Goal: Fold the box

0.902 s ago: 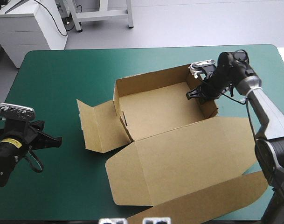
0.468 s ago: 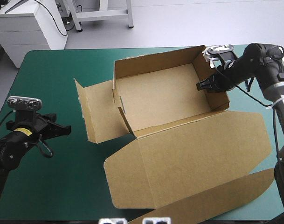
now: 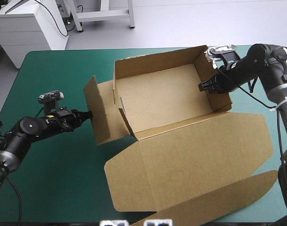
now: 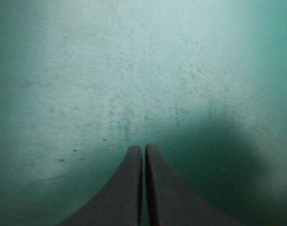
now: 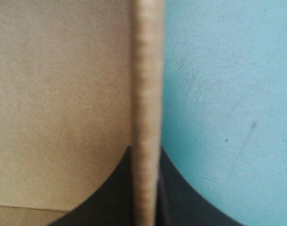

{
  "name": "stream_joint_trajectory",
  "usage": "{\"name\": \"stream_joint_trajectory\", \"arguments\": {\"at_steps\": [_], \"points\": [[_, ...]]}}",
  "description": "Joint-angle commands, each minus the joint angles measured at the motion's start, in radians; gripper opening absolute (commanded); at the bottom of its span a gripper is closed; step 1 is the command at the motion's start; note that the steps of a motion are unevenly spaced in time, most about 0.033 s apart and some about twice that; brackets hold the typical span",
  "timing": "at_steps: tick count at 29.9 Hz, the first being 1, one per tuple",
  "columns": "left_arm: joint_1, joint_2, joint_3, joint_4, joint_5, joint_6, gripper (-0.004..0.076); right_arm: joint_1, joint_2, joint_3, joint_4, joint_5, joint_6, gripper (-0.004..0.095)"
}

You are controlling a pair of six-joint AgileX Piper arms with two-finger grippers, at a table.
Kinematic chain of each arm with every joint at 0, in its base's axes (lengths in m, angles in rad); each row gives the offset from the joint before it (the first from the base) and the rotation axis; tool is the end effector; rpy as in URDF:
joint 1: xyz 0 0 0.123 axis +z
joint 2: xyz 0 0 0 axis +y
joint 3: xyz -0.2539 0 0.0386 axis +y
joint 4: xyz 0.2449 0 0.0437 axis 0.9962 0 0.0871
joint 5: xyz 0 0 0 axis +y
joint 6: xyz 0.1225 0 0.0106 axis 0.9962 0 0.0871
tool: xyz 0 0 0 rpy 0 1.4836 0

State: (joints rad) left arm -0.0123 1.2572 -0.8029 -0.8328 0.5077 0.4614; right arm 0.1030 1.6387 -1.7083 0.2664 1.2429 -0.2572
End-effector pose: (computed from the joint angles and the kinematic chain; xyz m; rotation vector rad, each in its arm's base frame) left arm 0.2828 -0.0478 0.2321 -0.1437 2.3016 -0.5851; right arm 0.3485 0.0668 0.3295 -0.4395 2.5864 0.3097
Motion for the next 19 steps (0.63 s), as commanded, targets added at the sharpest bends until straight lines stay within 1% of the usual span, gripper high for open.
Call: {"name": "stream_joint_trajectory", "arguments": {"at_steps": [1, 4, 6, 8, 10, 11, 13, 16, 18, 19], "points": [[0.000, 0.004, -0.028, -0.294, 0.038, 0.207, 0.0007, -0.010, -0.050, -0.027, 0.041, -0.029, 0.001, -0.0018], [0.000, 0.009, -0.037, -0.506, 0.119, 0.392, 0.0007, -0.010, -0.050, -0.027, 0.026, -0.039, 0.004, -0.0018], [0.000, 0.009, -0.044, -0.619, 0.195, 0.494, 0.0006, -0.010, -0.050, -0.027, 0.017, -0.040, 0.008, -0.0018], [0.000, 0.009, -0.045, -0.734, 0.281, 0.579, 0.0006, -0.010, -0.050, -0.027, 0.016, -0.049, 0.012, -0.0017], [0.000, 0.009, -0.045, -0.812, 0.349, 0.636, 0.0006, -0.008, -0.050, -0.027, 0.016, -0.062, 0.027, -0.0016], [0.000, 0.010, -0.045, -0.847, 0.399, 0.667, 0.0006, -0.004, -0.050, -0.027, 0.016, -0.073, 0.042, -0.0016], [0.000, 0.010, -0.045, -0.901, 0.458, 0.700, 0.0006, 0.012, -0.050, -0.027, -0.003, -0.098, 0.065, -0.0016], [0.000, 0.011, -0.056, -0.914, 0.484, 0.716, 0.0013, 0.063, -0.050, -0.027, -0.052, -0.131, 0.116, -0.0016], [0.000, 0.013, -0.071, -0.899, 0.490, 0.699, 0.0059, 0.096, -0.050, -0.027, -0.083, -0.149, 0.134, -0.0016], [0.000, 0.015, -0.084, -0.886, 0.490, 0.678, 0.0106, 0.110, -0.050, -0.027, -0.102, -0.156, 0.148, -0.0016]]}}
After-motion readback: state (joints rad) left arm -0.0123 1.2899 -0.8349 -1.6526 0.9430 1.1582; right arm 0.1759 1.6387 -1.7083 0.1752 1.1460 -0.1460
